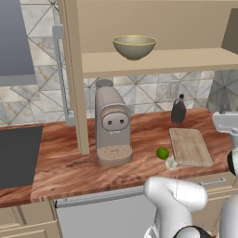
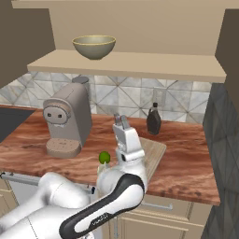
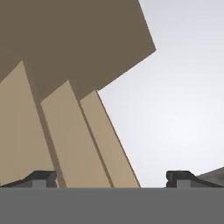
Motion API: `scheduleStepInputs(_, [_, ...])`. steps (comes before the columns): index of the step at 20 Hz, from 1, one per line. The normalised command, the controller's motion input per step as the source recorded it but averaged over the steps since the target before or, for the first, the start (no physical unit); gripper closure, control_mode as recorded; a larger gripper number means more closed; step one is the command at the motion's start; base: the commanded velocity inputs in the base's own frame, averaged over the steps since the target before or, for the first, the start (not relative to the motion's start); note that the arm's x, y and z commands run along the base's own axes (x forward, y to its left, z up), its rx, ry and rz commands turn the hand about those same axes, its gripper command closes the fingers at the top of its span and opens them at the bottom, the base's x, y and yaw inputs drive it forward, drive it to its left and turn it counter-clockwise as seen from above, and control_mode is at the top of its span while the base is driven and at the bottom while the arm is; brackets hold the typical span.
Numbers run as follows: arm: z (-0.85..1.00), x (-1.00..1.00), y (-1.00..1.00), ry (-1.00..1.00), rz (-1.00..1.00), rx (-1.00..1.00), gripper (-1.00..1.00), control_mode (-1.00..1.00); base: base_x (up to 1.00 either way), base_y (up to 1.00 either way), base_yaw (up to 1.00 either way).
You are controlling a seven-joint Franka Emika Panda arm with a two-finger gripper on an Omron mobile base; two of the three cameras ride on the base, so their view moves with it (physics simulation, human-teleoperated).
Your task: Open the cabinet. Place the bowl and condiment on the counter. Then place the lime and garlic on the cutting board.
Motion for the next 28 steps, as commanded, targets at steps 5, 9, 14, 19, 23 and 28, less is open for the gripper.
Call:
scheduleStepInputs(5, [0.5, -0.29, 0.4, -0.01, -0.11, -0.01, -1.0, -1.0, 0.0, 0.0, 0.0])
scheduleStepInputs(9, [0.53, -0.26, 0.29, -0.02, -0.11, -0.04, -1.0, -1.0, 0.0, 0.0, 0.0])
scheduleStepInputs(14, [0.5, -0.2, 0.22, -0.08, -0.11, -0.03, -1.0, -1.0, 0.0, 0.0, 0.0])
scheduleStepInputs(19, [0.39, -0.11, 0.1, -0.11, -0.11, -0.05, -1.0, -1.0, 0.0, 0.0, 0.0])
scheduleStepInputs(23, [0.46, -0.05, 0.03, -0.1, -0.1, 0.0, -1.0, -1.0, 0.0, 0.0, 0.0])
scheduleStepInputs(28, [0.2, -0.13, 0.0, -0.11, -0.11, -0.21, -1.0, -1.0, 0.0, 0.0, 0.0])
